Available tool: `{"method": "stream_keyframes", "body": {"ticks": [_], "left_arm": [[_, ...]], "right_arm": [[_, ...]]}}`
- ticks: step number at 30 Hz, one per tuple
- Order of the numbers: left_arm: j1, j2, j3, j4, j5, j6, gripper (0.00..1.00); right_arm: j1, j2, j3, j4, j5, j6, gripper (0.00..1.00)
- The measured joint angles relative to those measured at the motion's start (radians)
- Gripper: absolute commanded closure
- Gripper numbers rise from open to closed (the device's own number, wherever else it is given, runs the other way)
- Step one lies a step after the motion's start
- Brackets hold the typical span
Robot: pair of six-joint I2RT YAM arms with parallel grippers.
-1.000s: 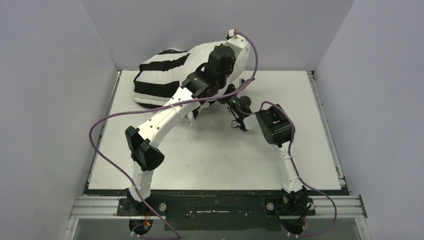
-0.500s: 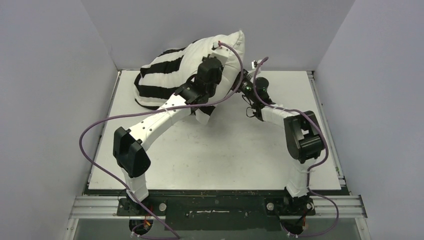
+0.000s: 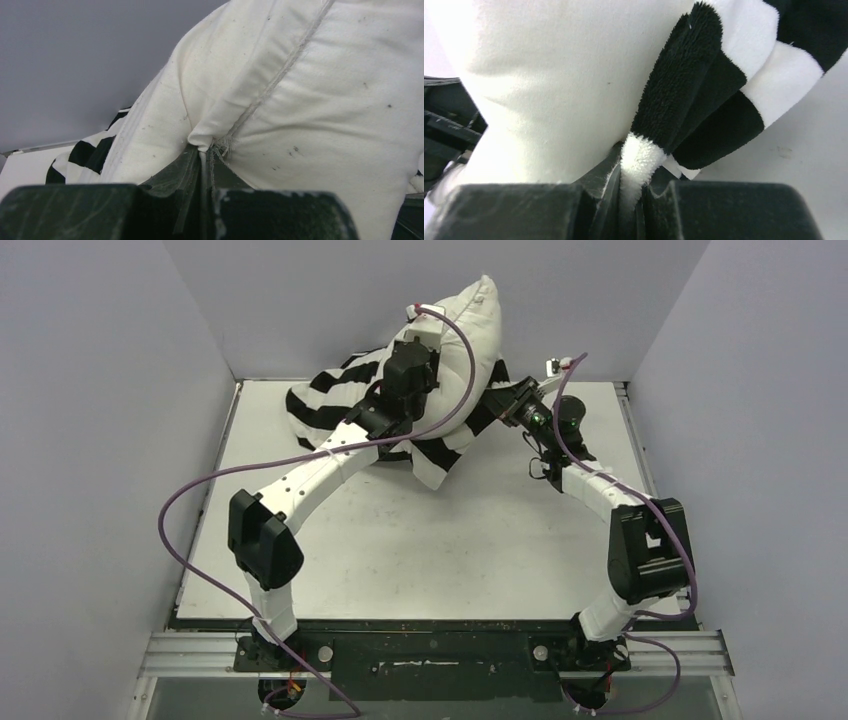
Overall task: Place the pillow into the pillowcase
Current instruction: Stuff the pillow into the pillowcase.
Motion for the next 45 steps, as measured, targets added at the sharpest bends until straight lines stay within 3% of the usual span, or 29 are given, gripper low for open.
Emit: {"method": "stream_keyframes", "body": {"ticks": [7, 12, 13, 16, 17, 24, 27, 32, 35, 39, 42, 45], "left_arm": [[0.001, 0.061, 0.134, -0.002, -0.040, 0.005, 1.00], [0.002, 0.039, 0.113, 0.015, -0.059, -0.019, 1.00], [-0.003, 0.032, 0.106, 0.011, -0.050, -0.022, 0.97], [-0.043, 0.002, 0.104, -0.031, 0.025, -0.026, 0.60], [-0.066, -0.006, 0.124, -0.062, 0.065, -0.024, 0.52], [-0.218, -0.067, 0.329, -0.337, 0.375, -0.089, 0.45], [-0.159, -0.195, 0.238, -0.392, 0.450, -0.146, 0.48], [0.069, -0.436, -0.030, -0.393, 0.457, -0.242, 0.53], [0.159, -0.466, -0.113, -0.368, 0.452, -0.268, 0.49], [0.209, -0.426, -0.219, -0.312, 0.592, -0.301, 0.45], [0.218, -0.383, -0.288, -0.278, 0.686, -0.314, 0.42], [0.217, -0.368, -0.337, -0.271, 0.746, -0.305, 0.40]], "right_arm": [[-0.035, 0.027, 0.125, 0.040, -0.117, 0.087, 1.00], [-0.043, 0.000, 0.200, -0.095, -0.151, -0.035, 1.00], [-0.043, -0.016, 0.200, -0.138, -0.149, -0.067, 1.00], [-0.044, -0.056, 0.187, -0.221, -0.138, -0.123, 1.00], [-0.047, -0.064, 0.178, -0.227, -0.135, -0.125, 1.00], [-0.077, -0.127, 0.158, -0.280, -0.110, -0.139, 1.00], [-0.087, -0.171, 0.146, -0.280, -0.119, -0.146, 1.00], [-0.087, -0.273, 0.021, -0.263, -0.137, -0.169, 1.00], [-0.088, -0.326, -0.096, -0.275, -0.132, -0.208, 1.00], [-0.097, -0.364, -0.205, -0.329, -0.109, -0.279, 0.99], [-0.091, -0.372, -0.269, -0.369, -0.085, -0.332, 0.88], [-0.051, -0.364, -0.271, -0.459, -0.043, -0.399, 0.57]]}}
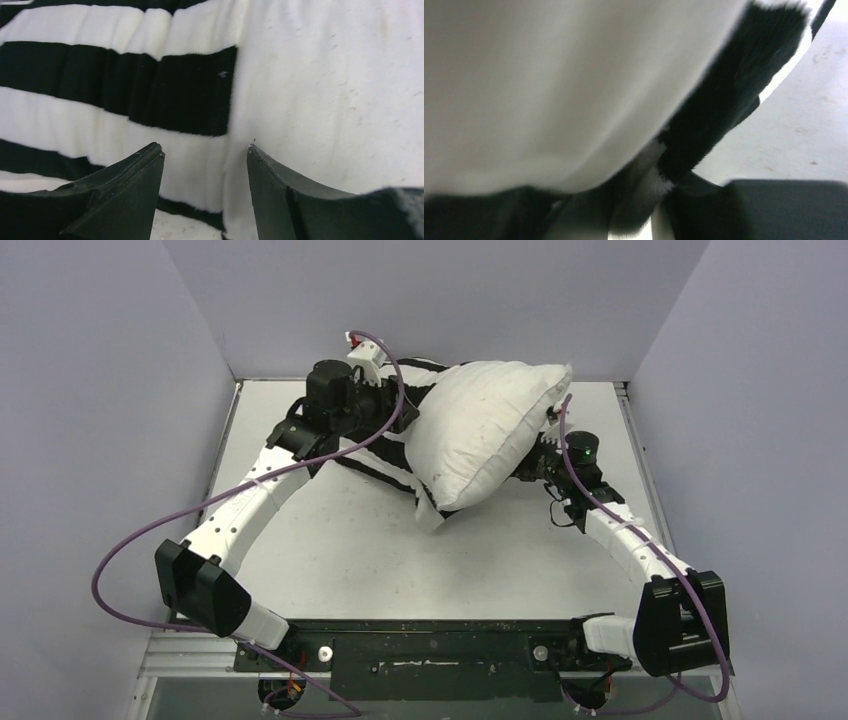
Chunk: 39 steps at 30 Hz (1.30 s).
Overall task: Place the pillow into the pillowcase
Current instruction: Stuff the pillow into the pillowcase.
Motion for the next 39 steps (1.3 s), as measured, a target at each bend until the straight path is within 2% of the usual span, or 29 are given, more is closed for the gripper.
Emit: {"method": "stream_keyframes", "body": {"ticks": [3, 5, 7, 10, 14, 19, 25, 30, 39], "left_arm": [[0.000, 0.018, -0.038, 0.052, 0.056, 0.011, 0.40], [0.002, 0.030, -0.084, 0.099, 0.086, 0.020, 0.39], [0.005, 0.044, -0.133, 0.144, 0.108, 0.023, 0.39], [-0.002, 0.070, -0.183, 0.182, 0.117, 0.036, 0.38], [-0.034, 0.118, -0.201, 0.213, 0.089, 0.084, 0.38], [-0.093, 0.161, -0.201, 0.271, 0.032, 0.157, 0.37], [-0.176, 0.243, -0.186, 0.324, -0.053, 0.240, 0.35], [-0.211, 0.338, -0.086, 0.330, -0.111, 0.270, 0.32], [-0.218, 0.347, -0.028, 0.267, -0.121, 0.249, 0.31]], "right_arm": [[0.042, -0.008, 0.036, -0.156, 0.064, -0.070, 0.30], [0.047, -0.039, 0.053, -0.279, 0.116, -0.110, 0.17], [0.026, -0.116, 0.065, -0.430, 0.195, -0.153, 0.08], [-0.012, -0.262, 0.123, -0.626, 0.317, -0.217, 0.00], [-0.016, -0.409, 0.208, -0.705, 0.369, -0.242, 0.00], [-0.016, -0.476, 0.146, -0.614, 0.307, -0.214, 0.00], [-0.015, -0.322, 0.034, -0.500, 0.222, -0.188, 0.00], [0.001, -0.201, -0.038, -0.402, 0.177, -0.176, 0.00], [0.008, -0.181, -0.122, -0.246, 0.160, -0.149, 0.00]]}}
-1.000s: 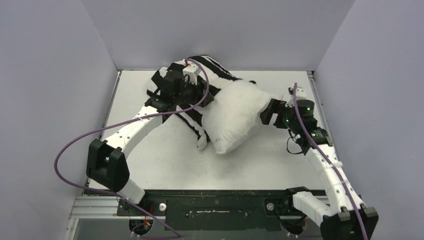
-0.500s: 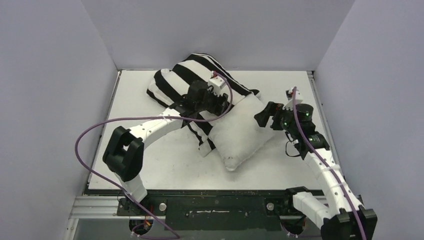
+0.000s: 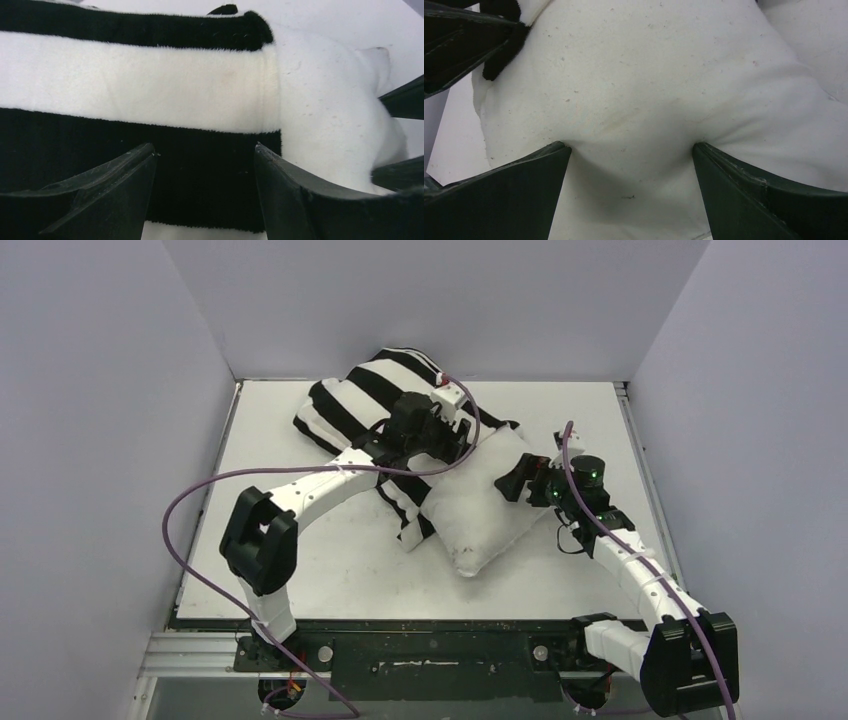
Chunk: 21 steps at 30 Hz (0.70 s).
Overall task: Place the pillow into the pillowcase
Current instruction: Stuff the pillow into the pillowcase.
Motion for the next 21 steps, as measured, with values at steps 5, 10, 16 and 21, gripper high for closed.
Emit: {"method": "stream_keyframes", "body": {"ticks": [5, 10, 16, 21], "left_arm": [[-0.043, -0.093, 0.000, -0.037, -0.040, 0.006, 0.30], [-0.074, -0.110, 0.004, -0.036, -0.071, 0.017, 0.29], [-0.069, -0.031, 0.004, -0.035, -0.135, 0.054, 0.61], [-0.071, 0.035, 0.021, -0.043, -0.155, 0.087, 1.00]], "right_arm": [[0.003, 0.000, -0.017, 0.042, -0.013, 0.014, 0.00], [0.003, -0.005, -0.036, 0.069, -0.020, 0.027, 0.00], [0.003, -0.041, -0.065, 0.097, -0.028, 0.021, 0.00], [0.075, -0.108, -0.204, 0.314, 0.012, -0.039, 0.00]]}}
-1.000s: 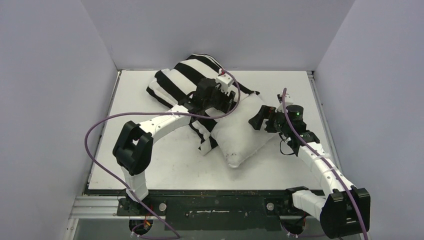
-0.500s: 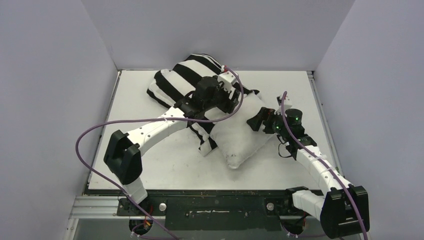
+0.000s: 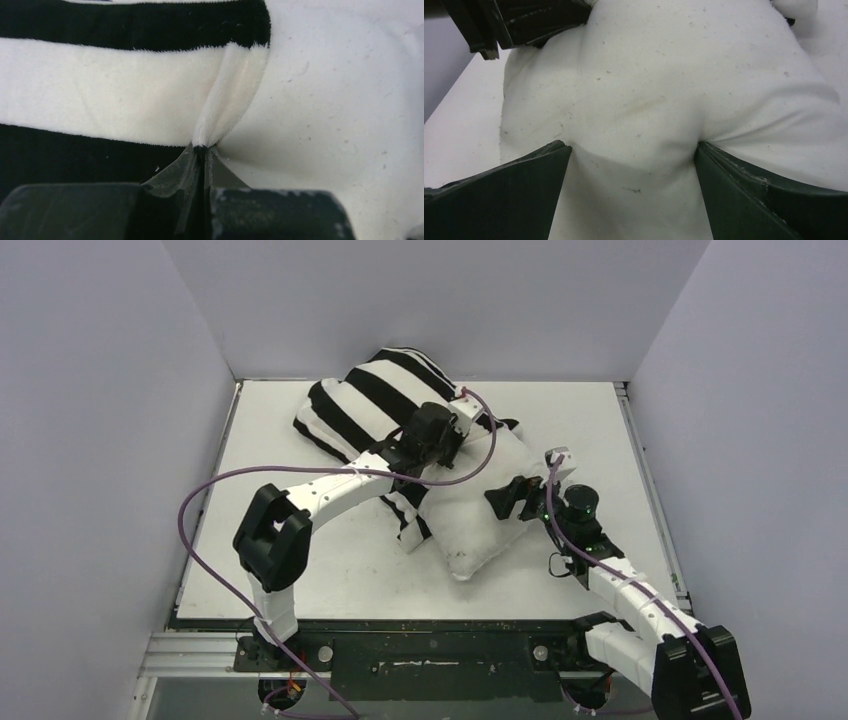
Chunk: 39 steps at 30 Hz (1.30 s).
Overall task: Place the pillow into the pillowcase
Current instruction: Stuff the pillow into the pillowcase.
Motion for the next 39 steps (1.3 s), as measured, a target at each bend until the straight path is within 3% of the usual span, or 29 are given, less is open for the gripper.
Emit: {"method": "stream_keyframes", "body": {"ticks": [2, 4, 6, 10, 12, 19, 27, 36, 39], "left_arm": [[-0.003, -0.007, 0.007, -0.001, 0.005, -0.005, 1.00], [-0.005, -0.026, 0.011, 0.000, 0.034, -0.037, 1.00], [-0.006, -0.056, 0.013, 0.001, 0.071, -0.093, 1.00], [-0.010, -0.109, 0.006, 0.039, 0.089, -0.206, 1.00], [-0.017, -0.134, -0.024, 0.071, 0.075, -0.263, 1.00], [-0.066, -0.146, -0.115, 0.166, -0.028, -0.389, 1.00], [-0.131, -0.173, -0.135, 0.227, -0.061, -0.458, 1.00], [-0.148, -0.274, -0.318, 0.325, -0.027, -0.521, 1.00], [-0.107, -0.291, -0.346, 0.346, 0.042, -0.558, 1.00]], "right_arm": [[0.037, 0.026, -0.055, 0.114, 0.035, -0.012, 0.07], [0.052, 0.122, -0.058, 0.228, 0.054, -0.004, 0.21], [0.059, 0.245, -0.042, 0.358, 0.060, 0.029, 0.39], [0.092, 0.534, -0.006, 0.687, 0.090, 0.169, 0.88], [0.122, 0.672, 0.049, 0.848, 0.127, 0.269, 1.00], [0.232, 0.921, 0.150, 1.115, 0.339, 0.468, 1.00], [0.282, 0.948, 0.178, 1.149, 0.563, 0.542, 1.00], [0.185, 0.945, 0.177, 1.142, 0.580, 0.600, 1.00], [0.169, 0.910, 0.144, 1.140, 0.544, 0.590, 1.00]]}}
